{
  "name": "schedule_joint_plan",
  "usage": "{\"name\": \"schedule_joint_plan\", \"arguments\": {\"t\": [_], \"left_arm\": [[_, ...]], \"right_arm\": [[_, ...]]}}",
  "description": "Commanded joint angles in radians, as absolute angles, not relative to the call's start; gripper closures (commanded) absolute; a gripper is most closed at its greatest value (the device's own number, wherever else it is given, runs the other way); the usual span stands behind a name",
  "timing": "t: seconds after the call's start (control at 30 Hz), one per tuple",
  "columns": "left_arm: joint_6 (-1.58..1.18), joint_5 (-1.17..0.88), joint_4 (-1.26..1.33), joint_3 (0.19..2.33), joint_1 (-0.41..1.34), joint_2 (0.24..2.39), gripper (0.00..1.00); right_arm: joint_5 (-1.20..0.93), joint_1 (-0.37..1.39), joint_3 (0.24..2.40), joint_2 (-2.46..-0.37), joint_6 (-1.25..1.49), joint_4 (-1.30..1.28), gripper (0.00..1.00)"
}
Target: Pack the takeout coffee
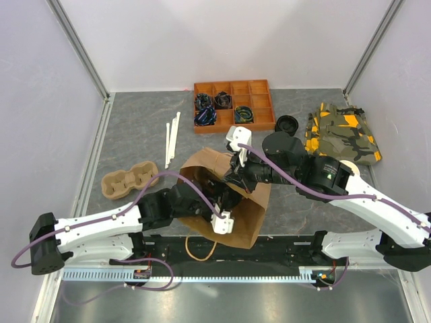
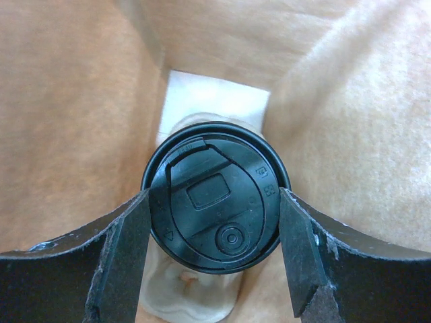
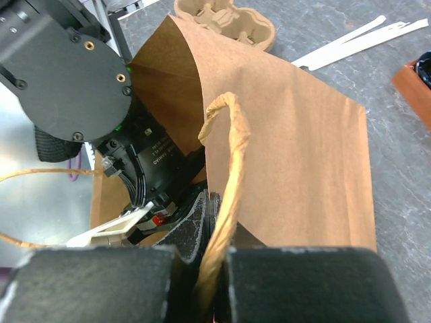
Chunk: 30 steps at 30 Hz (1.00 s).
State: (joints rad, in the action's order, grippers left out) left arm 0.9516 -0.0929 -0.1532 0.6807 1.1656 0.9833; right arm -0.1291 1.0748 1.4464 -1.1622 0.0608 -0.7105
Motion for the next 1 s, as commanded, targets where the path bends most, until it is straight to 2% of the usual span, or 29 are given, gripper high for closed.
{"name": "schedule_joint_plan", "arguments": {"t": [0.0, 0.23, 0.5, 0.7, 0.97], "left_arm": [[1.066, -0.155, -0.083, 0.663, 1.169, 0.986, 0.65], [1.219, -0.19, -0.121, 0.663, 1.169, 0.956, 0.66], [1.281, -0.175, -0.306, 0.779, 1.19, 0.937, 0.67], [1.26, -0.179, -0.359, 0.83, 1.19, 0.98, 0.67], [1.193, -0.187, -0.301, 0.804, 1.186, 1.046, 0.67]], "right_arm": [[-0.213, 1.062, 1.443, -1.144, 0.08, -0.632, 1.0], [-0.226, 1.057, 1.448, -1.155, 0.057, -0.634, 1.0], [-0.186, 1.058, 1.416, -1.155, 0.028, -0.64, 1.0], [-0.192, 1.058, 1.417, -1.157, 0.018, -0.637, 1.0], [-0.222, 1.057, 1.43, -1.149, 0.023, -0.641, 1.0]]}}
